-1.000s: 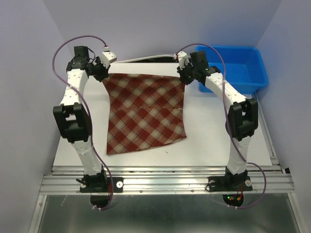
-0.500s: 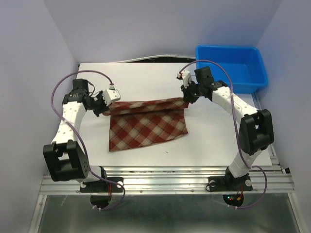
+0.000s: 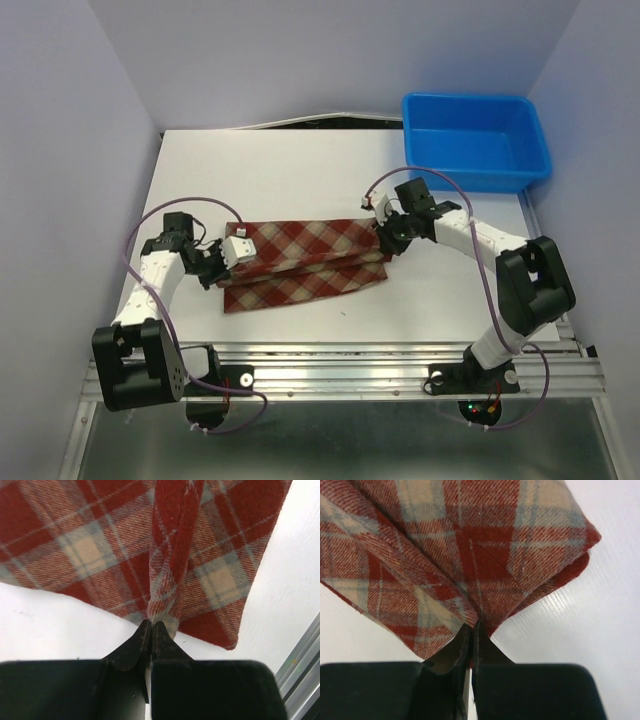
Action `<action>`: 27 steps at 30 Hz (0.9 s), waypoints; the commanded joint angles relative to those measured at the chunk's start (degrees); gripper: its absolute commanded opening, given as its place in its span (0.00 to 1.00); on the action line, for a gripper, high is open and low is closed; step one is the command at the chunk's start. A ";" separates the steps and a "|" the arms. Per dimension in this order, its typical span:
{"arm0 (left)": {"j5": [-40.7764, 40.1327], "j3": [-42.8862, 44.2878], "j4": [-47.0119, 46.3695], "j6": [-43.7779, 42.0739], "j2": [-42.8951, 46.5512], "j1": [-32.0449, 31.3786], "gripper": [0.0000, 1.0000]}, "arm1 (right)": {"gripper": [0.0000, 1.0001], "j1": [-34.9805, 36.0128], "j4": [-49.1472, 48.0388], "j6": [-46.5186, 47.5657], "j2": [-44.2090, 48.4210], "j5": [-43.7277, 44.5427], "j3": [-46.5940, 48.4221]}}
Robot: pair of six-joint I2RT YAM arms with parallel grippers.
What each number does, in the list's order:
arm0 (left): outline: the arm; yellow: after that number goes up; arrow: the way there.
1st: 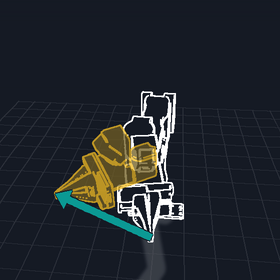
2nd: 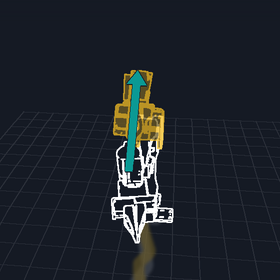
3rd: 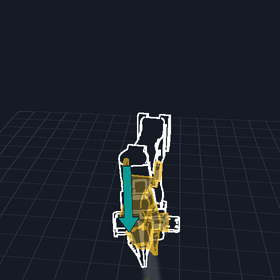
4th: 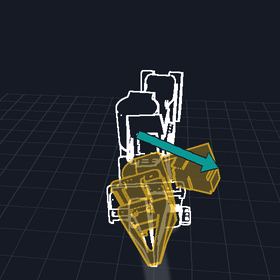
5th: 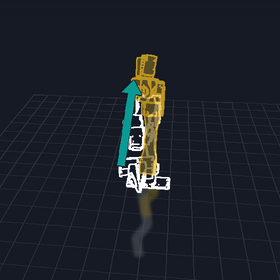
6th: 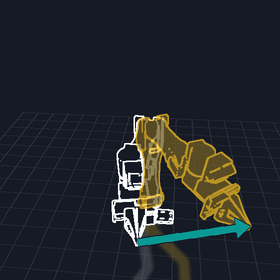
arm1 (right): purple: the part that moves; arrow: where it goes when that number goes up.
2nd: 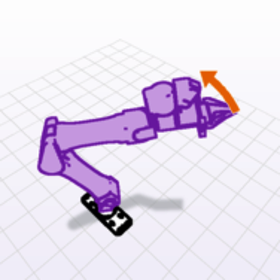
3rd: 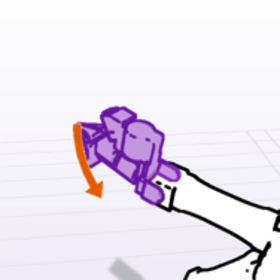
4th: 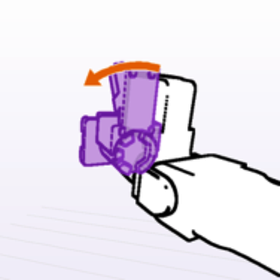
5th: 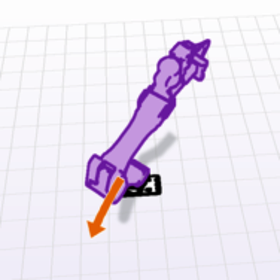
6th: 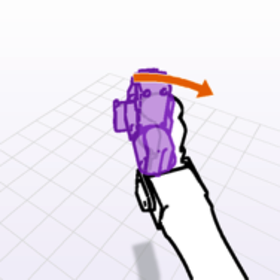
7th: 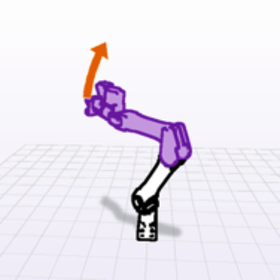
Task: Fold and stack the skirts
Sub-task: Fold the skirt
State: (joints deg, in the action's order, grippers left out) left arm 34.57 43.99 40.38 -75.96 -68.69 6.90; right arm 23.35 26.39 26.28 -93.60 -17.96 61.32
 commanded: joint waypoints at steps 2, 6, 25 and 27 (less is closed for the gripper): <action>-3.89 -2.59 -1.97 0.99 0.04 0.75 0.00 | 0.01 -0.06 -3.19 0.61 -0.35 3.89 -0.06; -3.28 -1.01 -1.71 2.22 0.83 0.75 0.00 | 0.01 0.46 -1.88 0.09 0.87 4.24 2.30; -4.25 2.59 5.23 0.65 9.97 0.93 0.00 | 0.01 6.00 2.34 -0.44 7.65 4.86 1.61; -4.16 2.68 6.90 -0.93 10.41 0.93 0.00 | 0.01 6.52 2.87 -0.09 7.82 4.33 1.09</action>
State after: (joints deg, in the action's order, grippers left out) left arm 31.42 45.56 43.40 -74.70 -60.18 7.27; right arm 29.21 28.56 25.71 -87.77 -14.74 63.55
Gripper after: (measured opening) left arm 0.095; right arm 0.035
